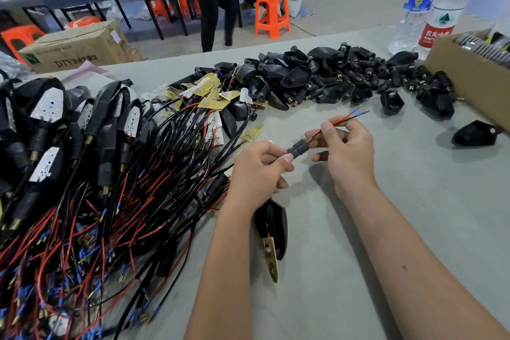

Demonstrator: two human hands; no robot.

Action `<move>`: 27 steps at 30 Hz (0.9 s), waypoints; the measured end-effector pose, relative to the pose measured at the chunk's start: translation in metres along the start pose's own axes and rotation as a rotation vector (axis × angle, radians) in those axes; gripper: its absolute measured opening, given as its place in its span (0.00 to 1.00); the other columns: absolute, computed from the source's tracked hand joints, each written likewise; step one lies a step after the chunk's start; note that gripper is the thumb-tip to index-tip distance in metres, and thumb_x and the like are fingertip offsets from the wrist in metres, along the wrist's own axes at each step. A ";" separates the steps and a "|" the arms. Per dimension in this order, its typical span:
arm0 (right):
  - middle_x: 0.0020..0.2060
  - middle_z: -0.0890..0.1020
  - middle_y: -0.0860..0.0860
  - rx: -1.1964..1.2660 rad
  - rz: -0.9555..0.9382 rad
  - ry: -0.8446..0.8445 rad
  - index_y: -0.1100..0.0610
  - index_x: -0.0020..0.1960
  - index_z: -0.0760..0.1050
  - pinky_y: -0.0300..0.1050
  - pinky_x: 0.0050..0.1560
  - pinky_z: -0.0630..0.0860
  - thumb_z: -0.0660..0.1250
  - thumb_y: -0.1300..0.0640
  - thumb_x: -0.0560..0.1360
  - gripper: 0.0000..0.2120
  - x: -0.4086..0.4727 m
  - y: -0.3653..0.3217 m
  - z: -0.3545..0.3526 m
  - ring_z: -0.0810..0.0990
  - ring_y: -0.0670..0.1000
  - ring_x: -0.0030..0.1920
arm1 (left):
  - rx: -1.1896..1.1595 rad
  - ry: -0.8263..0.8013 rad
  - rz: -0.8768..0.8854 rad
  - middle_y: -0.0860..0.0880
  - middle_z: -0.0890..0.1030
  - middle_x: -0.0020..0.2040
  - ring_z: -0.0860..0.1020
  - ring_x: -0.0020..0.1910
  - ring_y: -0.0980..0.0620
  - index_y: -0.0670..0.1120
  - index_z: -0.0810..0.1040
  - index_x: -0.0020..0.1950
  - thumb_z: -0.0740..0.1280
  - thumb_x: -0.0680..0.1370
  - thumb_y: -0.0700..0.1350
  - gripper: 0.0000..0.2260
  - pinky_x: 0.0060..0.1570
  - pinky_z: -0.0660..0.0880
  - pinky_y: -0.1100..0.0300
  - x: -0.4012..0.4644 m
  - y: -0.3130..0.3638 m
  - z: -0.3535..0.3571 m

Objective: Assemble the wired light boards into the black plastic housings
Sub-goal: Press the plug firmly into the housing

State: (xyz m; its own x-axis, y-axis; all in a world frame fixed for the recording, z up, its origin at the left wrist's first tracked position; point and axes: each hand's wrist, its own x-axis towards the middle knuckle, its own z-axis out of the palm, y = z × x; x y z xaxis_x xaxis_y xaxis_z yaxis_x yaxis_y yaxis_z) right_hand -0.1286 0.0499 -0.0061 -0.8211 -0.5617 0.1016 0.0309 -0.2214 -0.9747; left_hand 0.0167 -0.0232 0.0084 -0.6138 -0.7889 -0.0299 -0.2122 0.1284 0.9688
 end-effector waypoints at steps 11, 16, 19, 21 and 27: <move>0.40 0.87 0.59 0.135 0.033 0.060 0.55 0.47 0.77 0.40 0.33 0.77 0.76 0.66 0.74 0.10 0.000 -0.007 -0.003 0.87 0.54 0.39 | -0.091 0.089 -0.018 0.46 0.87 0.42 0.78 0.28 0.53 0.43 0.81 0.49 0.73 0.77 0.39 0.03 0.32 0.75 0.62 -0.001 0.000 -0.003; 0.40 0.88 0.57 0.221 0.046 0.131 0.56 0.48 0.75 0.39 0.33 0.78 0.73 0.67 0.77 0.09 0.003 -0.007 -0.006 0.86 0.51 0.37 | -0.175 0.060 -0.063 0.39 0.86 0.41 0.81 0.30 0.50 0.38 0.82 0.47 0.73 0.76 0.34 0.01 0.35 0.80 0.59 -0.002 -0.003 -0.008; 0.40 0.88 0.57 0.181 0.024 0.097 0.55 0.48 0.72 0.38 0.30 0.77 0.70 0.66 0.79 0.09 0.004 -0.005 -0.006 0.87 0.52 0.37 | -0.198 0.082 -0.056 0.37 0.86 0.41 0.78 0.29 0.51 0.38 0.83 0.45 0.72 0.76 0.33 0.02 0.33 0.76 0.61 -0.001 -0.002 -0.007; 0.41 0.88 0.57 0.123 -0.006 0.065 0.55 0.49 0.70 0.39 0.27 0.75 0.67 0.66 0.81 0.09 0.004 -0.005 -0.007 0.88 0.55 0.38 | -0.200 0.082 -0.046 0.38 0.86 0.41 0.76 0.29 0.52 0.38 0.83 0.45 0.72 0.76 0.33 0.02 0.32 0.73 0.63 0.000 -0.001 -0.007; 0.44 0.88 0.56 0.141 0.033 -0.069 0.55 0.52 0.72 0.39 0.30 0.76 0.69 0.61 0.81 0.05 0.001 -0.008 -0.005 0.86 0.51 0.39 | -0.169 0.143 -0.012 0.37 0.85 0.39 0.75 0.29 0.52 0.41 0.84 0.42 0.74 0.74 0.33 0.04 0.32 0.71 0.63 0.002 -0.003 -0.006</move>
State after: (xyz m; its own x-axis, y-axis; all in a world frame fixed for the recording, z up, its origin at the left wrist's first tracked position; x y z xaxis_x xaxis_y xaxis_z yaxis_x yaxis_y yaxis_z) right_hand -0.1323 0.0547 0.0010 -0.7777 -0.6225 0.0882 0.1405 -0.3088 -0.9407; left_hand 0.0205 -0.0285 0.0069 -0.4951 -0.8686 -0.0186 -0.0810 0.0249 0.9964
